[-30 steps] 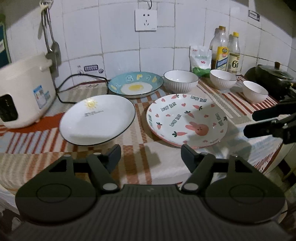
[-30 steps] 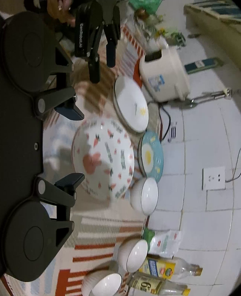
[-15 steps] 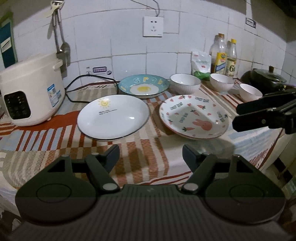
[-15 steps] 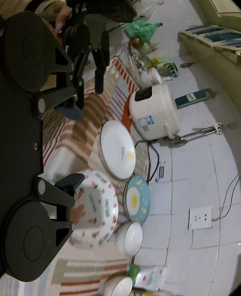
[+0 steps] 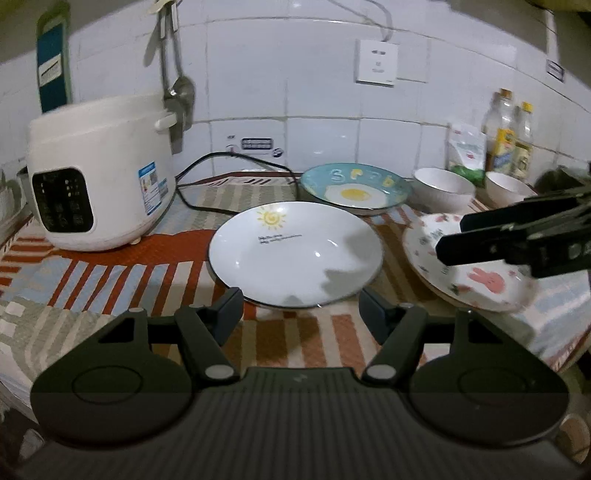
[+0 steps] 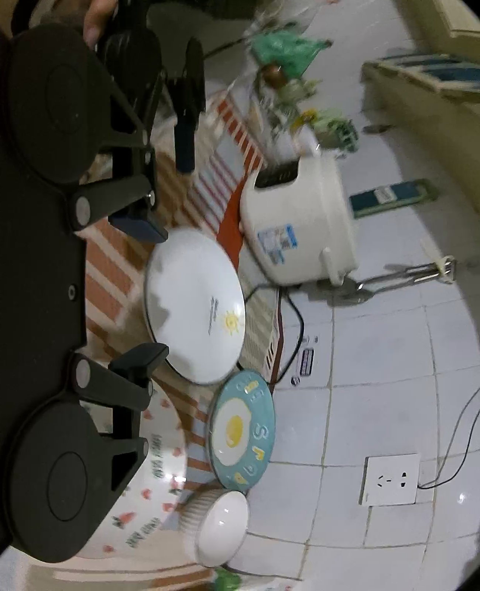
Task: Organize plates and bowls
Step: 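Move the left gripper to the white sun plate rim and grasp, then lift the sun plate and lower it onto the bunny plate, release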
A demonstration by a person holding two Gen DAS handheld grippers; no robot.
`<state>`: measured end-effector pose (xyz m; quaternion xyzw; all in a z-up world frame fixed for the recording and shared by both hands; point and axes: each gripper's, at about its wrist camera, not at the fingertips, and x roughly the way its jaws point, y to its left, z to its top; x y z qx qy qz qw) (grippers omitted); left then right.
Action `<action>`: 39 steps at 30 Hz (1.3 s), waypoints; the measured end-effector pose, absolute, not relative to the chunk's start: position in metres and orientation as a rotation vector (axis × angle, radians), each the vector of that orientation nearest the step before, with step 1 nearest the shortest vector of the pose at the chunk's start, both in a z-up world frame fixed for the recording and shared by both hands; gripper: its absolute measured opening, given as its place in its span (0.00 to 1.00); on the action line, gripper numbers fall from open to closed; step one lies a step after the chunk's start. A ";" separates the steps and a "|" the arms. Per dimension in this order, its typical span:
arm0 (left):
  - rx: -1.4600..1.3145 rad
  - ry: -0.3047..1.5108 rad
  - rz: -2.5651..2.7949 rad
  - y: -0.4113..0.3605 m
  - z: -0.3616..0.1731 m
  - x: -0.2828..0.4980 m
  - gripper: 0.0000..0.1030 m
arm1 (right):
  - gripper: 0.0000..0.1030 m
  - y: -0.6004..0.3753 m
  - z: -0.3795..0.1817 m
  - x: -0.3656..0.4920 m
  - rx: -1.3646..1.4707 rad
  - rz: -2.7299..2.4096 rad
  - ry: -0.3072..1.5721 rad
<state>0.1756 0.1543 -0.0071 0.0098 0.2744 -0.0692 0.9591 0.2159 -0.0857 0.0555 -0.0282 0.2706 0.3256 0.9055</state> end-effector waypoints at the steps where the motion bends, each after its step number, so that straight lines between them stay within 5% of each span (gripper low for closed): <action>1: 0.016 0.558 -0.130 0.157 -0.010 0.183 0.62 | 0.60 -0.082 0.052 0.225 -0.067 0.663 0.562; 3: 0.012 0.554 -0.112 0.161 -0.016 0.196 0.55 | 0.58 -0.077 0.046 0.243 -0.072 0.649 0.574; 13: -0.022 0.594 -0.024 0.185 -0.051 0.252 0.54 | 0.56 -0.068 0.018 0.318 -0.043 0.583 0.682; 19: -0.066 0.626 -0.007 0.196 -0.061 0.266 0.54 | 0.44 -0.066 0.002 0.343 -0.011 0.579 0.759; 29: -0.164 0.665 -0.018 0.207 -0.070 0.282 0.31 | 0.20 -0.062 -0.007 0.360 0.021 0.571 0.793; 32: -0.215 0.672 -0.047 0.209 -0.070 0.283 0.21 | 0.19 -0.060 -0.009 0.364 0.037 0.575 0.810; 39: -0.223 0.680 -0.027 0.206 -0.071 0.286 0.22 | 0.23 -0.056 -0.013 0.374 0.042 0.586 0.807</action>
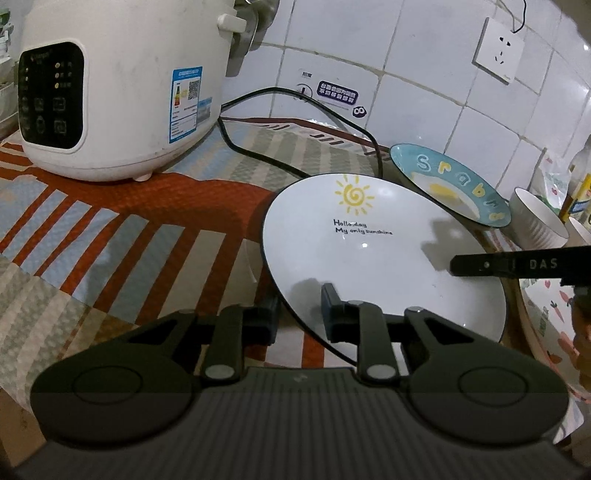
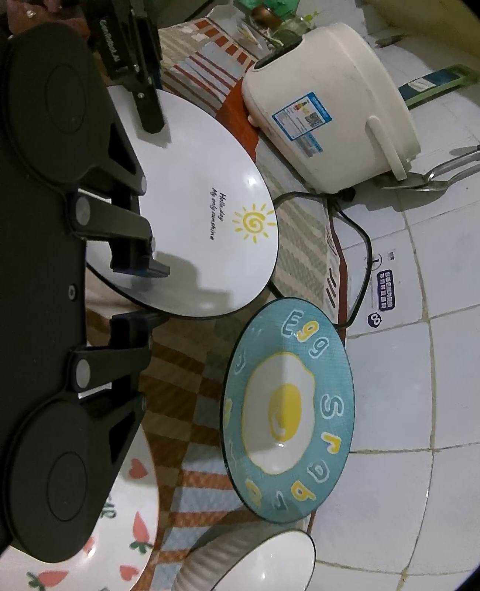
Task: Organize plates and bowls
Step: 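Lift the sun plate and lower it onto the bunny plate, release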
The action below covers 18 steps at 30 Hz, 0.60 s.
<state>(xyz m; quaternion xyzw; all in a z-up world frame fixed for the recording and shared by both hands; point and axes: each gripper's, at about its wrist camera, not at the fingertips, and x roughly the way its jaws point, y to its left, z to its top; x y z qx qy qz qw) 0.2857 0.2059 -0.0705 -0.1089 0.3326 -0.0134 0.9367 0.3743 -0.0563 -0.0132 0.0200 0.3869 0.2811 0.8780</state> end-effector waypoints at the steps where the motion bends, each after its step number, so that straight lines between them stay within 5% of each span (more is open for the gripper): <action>1: -0.230 0.676 -0.029 0.207 -0.072 0.286 0.22 | 0.23 -0.054 -0.013 0.372 0.025 0.584 0.798; 18: -0.190 0.651 0.003 0.196 -0.070 0.269 0.23 | 0.23 -0.057 0.000 0.336 -0.072 0.555 0.712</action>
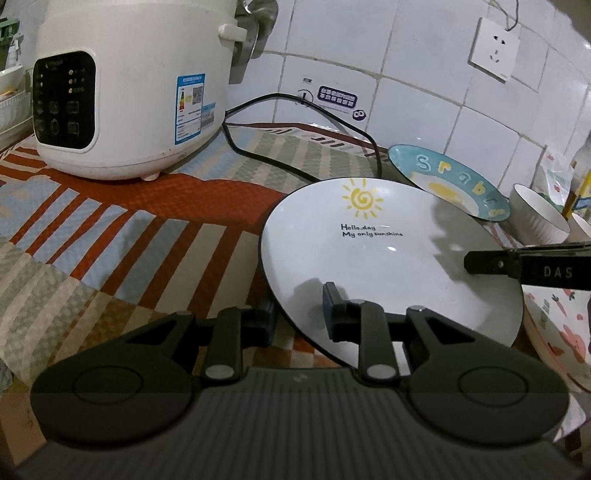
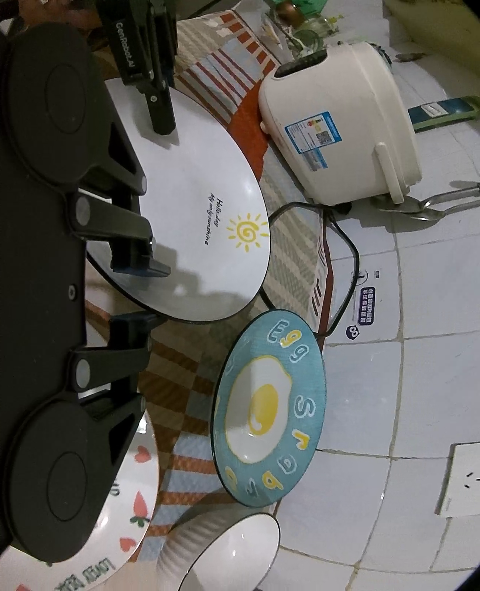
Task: Organize plates and bowls
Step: 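Lift the sun plate and lower it onto the bunny plate, release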
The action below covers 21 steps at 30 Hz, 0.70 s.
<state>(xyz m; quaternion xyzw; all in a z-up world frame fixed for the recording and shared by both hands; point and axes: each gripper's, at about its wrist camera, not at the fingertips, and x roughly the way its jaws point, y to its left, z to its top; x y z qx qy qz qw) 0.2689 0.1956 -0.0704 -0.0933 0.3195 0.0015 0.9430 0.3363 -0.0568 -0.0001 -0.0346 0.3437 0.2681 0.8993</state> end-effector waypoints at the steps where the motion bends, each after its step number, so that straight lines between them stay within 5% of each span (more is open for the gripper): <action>1: -0.188 0.649 0.002 0.195 -0.069 0.266 0.23 | 0.23 -0.058 0.001 0.332 -0.073 0.555 0.708; 21: -0.121 0.585 -0.067 0.145 -0.021 0.199 0.23 | 0.23 -0.117 0.040 0.253 -0.053 0.495 0.654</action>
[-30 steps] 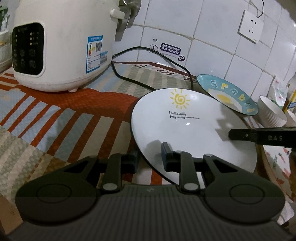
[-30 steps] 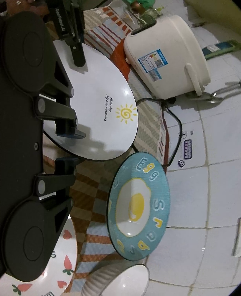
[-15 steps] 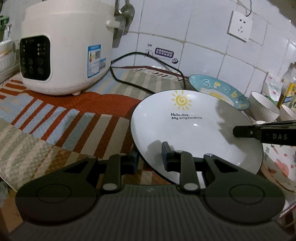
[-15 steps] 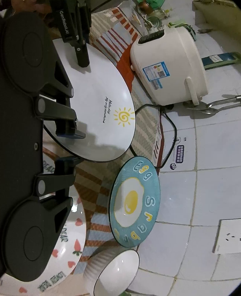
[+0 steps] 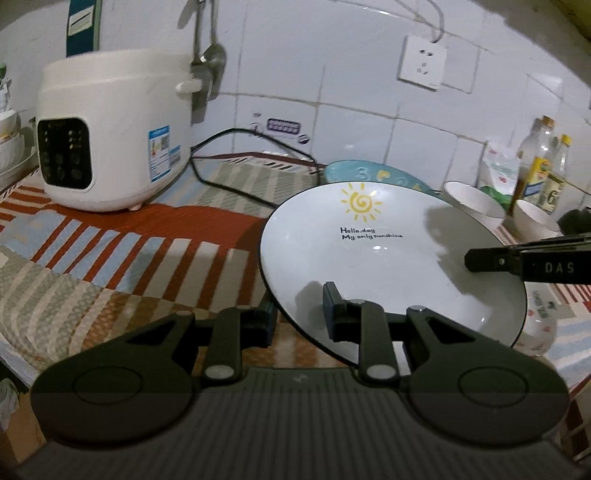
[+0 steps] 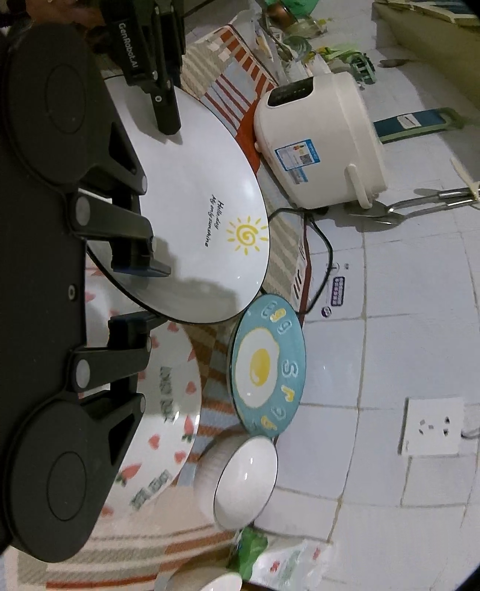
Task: Organize plates and bowls
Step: 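Lift the sun plate and lower it onto the bunny plate, release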
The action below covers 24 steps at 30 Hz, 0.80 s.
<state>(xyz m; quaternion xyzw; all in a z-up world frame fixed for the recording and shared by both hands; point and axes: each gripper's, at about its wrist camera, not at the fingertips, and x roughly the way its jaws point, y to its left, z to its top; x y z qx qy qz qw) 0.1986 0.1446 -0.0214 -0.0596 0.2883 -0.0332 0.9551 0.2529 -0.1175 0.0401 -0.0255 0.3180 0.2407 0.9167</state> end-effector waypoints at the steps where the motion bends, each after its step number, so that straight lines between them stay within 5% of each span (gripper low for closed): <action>1: -0.119 0.584 -0.073 0.140 -0.019 0.196 0.23 | 0.23 -0.123 0.042 0.248 -0.054 0.489 0.651; 24: -0.040 0.641 -0.203 0.037 -0.021 0.202 0.23 | 0.23 -0.228 0.025 0.224 0.040 0.368 0.655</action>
